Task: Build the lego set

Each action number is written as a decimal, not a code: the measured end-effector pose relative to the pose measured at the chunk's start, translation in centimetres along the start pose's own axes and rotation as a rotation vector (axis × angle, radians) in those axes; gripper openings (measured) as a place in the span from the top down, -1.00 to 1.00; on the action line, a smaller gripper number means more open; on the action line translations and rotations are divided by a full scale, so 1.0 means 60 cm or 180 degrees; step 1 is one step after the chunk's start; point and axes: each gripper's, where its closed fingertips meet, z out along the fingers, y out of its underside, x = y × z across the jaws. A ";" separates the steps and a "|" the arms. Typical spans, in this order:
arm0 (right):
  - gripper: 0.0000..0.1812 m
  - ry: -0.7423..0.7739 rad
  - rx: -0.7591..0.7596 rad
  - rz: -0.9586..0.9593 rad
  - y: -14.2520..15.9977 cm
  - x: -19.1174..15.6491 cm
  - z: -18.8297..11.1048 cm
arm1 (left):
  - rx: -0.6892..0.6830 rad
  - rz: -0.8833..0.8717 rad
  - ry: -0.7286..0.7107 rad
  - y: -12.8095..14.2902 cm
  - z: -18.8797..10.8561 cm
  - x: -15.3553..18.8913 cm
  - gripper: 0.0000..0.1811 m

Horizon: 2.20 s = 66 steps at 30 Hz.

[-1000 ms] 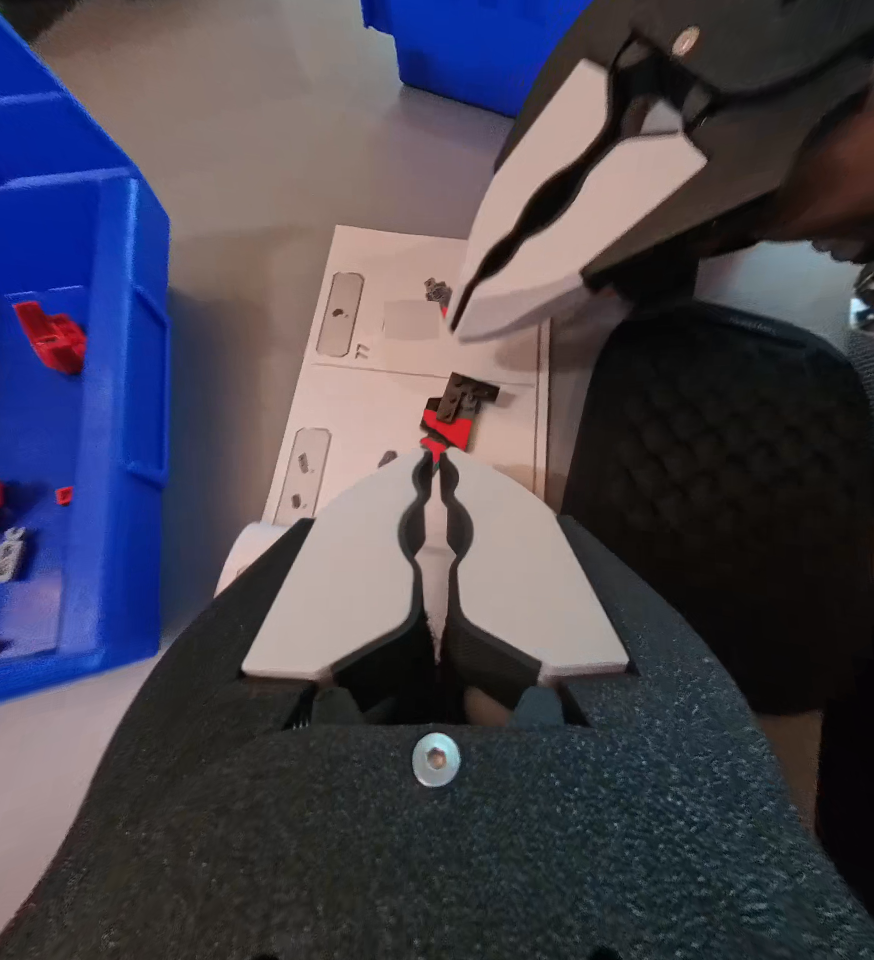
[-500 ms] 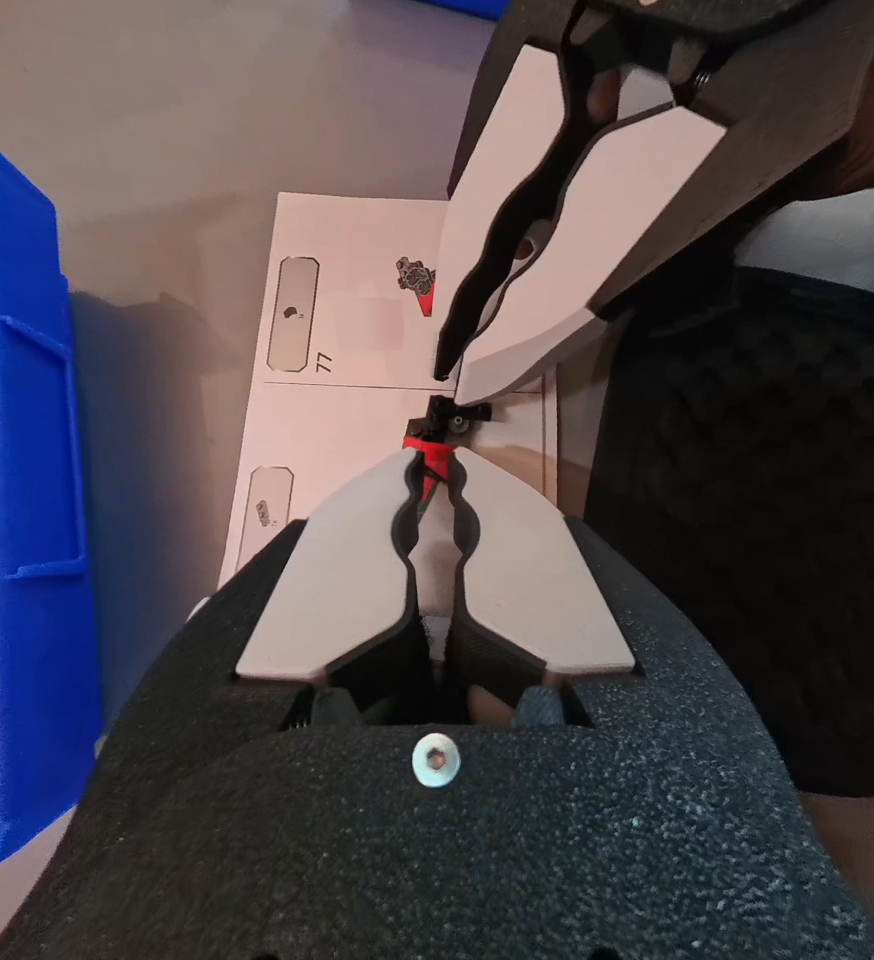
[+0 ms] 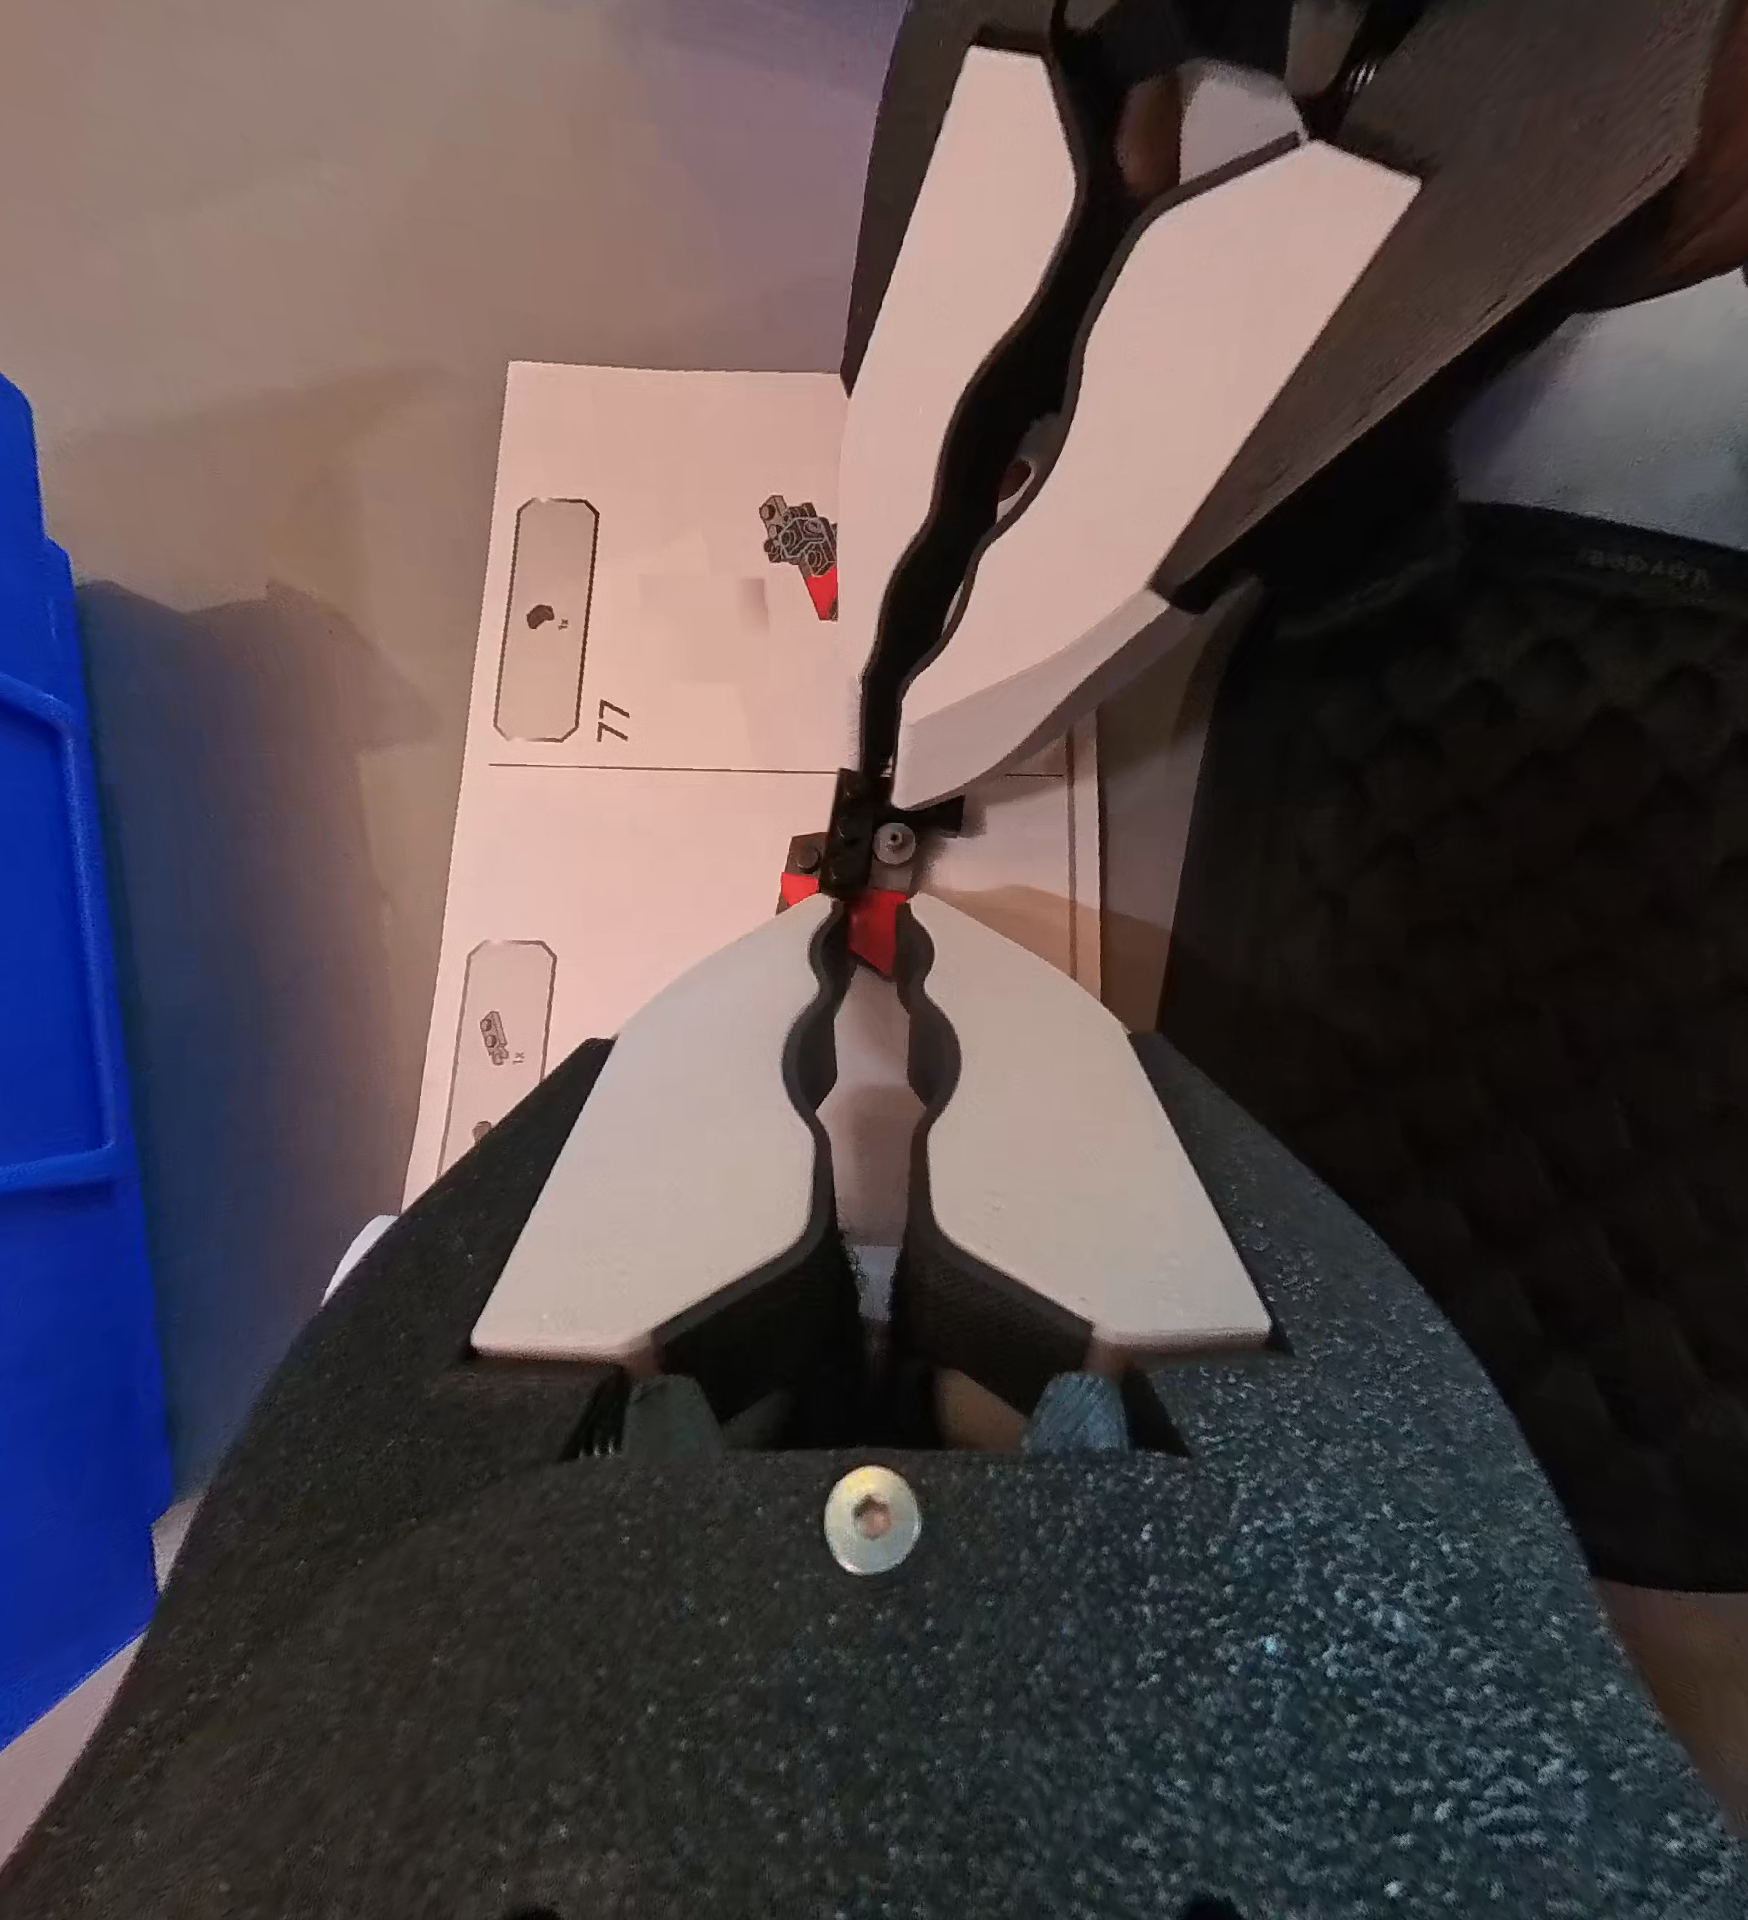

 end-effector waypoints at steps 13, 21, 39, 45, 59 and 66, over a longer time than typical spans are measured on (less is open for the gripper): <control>0.96 0.0096 -0.0191 -0.0103 0.001 0.001 0.003 | 0.0085 0.0138 -0.0221 -0.016 -0.007 -0.016 0.97; 0.96 0.0072 -0.0257 -0.0272 -0.001 -0.002 0.007 | -0.0022 -0.0026 0.0002 0.000 -0.017 -0.010 0.97; 0.79 -0.0051 -0.0265 -0.0224 0.008 0.008 0.006 | -0.0207 -0.0074 -0.0001 0.023 -0.006 -0.014 0.93; 0.84 -0.0109 -0.0282 -0.0346 0.003 0.005 0.007 | -0.0154 -0.0073 0.0076 0.020 -0.003 -0.010 0.95; 0.87 -0.1271 -0.1376 -0.0215 -0.011 -0.009 -0.012 | 0.0166 0.0029 0.0128 -0.006 -0.020 -0.006 0.79; 0.88 -0.2108 -0.1916 -0.0120 0.001 -0.006 -0.001 | 0.0179 0.0251 0.0080 -0.005 -0.016 -0.006 0.74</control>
